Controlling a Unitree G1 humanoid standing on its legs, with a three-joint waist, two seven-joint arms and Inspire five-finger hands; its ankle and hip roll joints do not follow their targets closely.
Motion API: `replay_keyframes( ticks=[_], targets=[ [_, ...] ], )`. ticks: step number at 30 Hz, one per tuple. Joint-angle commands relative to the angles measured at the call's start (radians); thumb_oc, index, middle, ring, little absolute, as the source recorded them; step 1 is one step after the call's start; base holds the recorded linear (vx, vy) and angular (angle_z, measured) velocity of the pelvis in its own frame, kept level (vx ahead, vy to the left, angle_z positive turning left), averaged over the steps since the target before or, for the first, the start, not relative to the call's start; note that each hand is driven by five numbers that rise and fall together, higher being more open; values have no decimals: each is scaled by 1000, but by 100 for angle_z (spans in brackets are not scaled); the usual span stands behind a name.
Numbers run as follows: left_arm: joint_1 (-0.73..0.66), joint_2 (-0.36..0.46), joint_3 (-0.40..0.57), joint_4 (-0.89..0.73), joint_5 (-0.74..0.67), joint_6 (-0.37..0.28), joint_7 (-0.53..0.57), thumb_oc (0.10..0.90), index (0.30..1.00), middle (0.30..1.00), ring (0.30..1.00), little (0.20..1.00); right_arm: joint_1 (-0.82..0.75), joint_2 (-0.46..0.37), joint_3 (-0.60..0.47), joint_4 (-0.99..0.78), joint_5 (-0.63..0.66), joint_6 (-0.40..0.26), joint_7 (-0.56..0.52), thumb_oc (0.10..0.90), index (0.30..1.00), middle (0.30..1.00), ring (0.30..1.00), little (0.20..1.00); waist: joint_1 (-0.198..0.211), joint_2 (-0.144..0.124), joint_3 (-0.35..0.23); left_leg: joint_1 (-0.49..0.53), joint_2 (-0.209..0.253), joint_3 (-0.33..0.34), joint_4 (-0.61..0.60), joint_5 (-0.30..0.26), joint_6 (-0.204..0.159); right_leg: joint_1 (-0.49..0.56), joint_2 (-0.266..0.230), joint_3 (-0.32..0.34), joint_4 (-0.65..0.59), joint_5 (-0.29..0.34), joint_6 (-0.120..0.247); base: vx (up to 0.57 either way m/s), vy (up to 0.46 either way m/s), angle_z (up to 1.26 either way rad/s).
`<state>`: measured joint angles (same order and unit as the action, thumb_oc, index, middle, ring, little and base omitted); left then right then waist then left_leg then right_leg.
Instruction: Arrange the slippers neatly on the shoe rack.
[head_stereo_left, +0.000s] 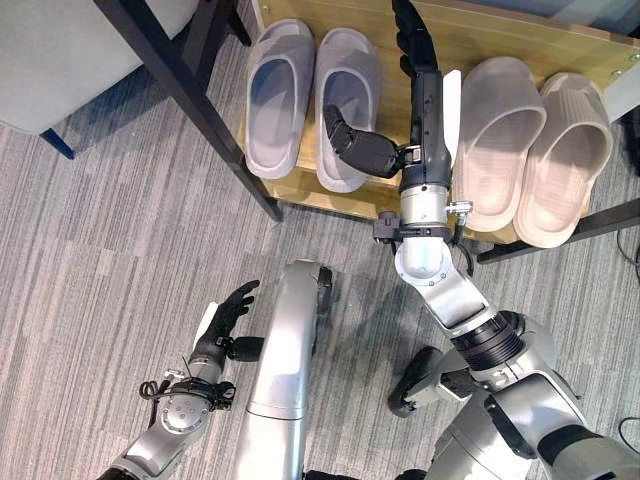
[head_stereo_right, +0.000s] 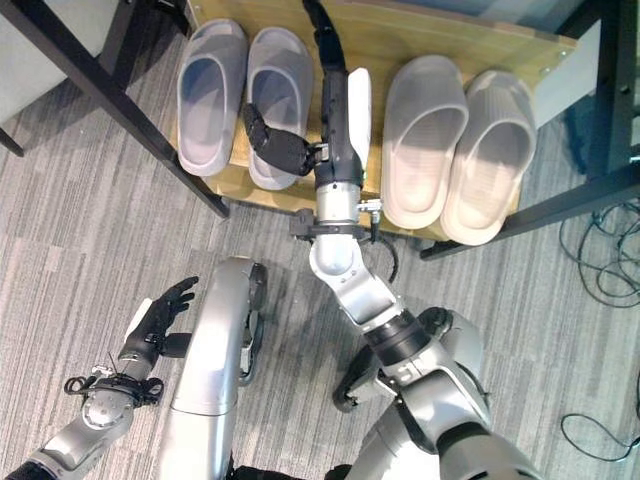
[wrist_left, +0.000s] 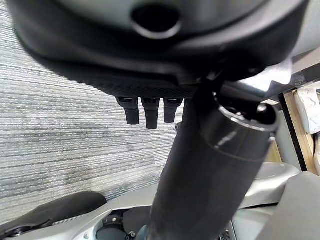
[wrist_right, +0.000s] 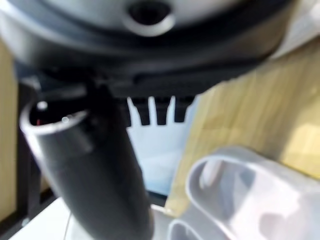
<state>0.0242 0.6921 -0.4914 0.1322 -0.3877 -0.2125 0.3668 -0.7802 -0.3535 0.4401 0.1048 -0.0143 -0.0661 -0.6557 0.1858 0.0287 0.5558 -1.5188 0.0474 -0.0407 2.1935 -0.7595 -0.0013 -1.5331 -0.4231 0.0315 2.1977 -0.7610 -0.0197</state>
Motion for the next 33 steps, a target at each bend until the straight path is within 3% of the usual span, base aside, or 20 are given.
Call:
replay_keyframes(
  ticks=[1,8,17,33],
  targets=[
    [-80,-83,-27,-44,43,-12,45,800,900,900,900,900,-46,25,-16,-128,-15,-88,-20,800,900,900,900,900,-12,-39,-36,-51,-19,-31,-60,-54,-78,-19,-45,31,103,19,-10,0,0,0],
    [-80,-96,-6,-28,39,5,63,800,900,900,900,900,68,75,-4,-151,86,-102,6,800,900,900,900,900,-23,-57,-36,-51,-18,-32,-62,-53,-87,-10,-59,11,101,23,-11,0,0,0],
    [-73,-108,18,-24,47,24,79,800,900,900,900,900,204,79,14,-219,101,-89,49,800,900,900,900,900,-33,-78,-36,-51,-18,-50,-54,-64,-101,11,-78,-14,100,25,-4,0,0,0],
    [-82,-77,-3,-35,52,18,74,800,900,900,900,900,89,139,94,-93,153,-89,89,800,900,900,900,900,4,-39,-36,-51,-25,-74,-61,-61,-110,30,-80,-41,95,28,3,0,0,0]
  ],
)
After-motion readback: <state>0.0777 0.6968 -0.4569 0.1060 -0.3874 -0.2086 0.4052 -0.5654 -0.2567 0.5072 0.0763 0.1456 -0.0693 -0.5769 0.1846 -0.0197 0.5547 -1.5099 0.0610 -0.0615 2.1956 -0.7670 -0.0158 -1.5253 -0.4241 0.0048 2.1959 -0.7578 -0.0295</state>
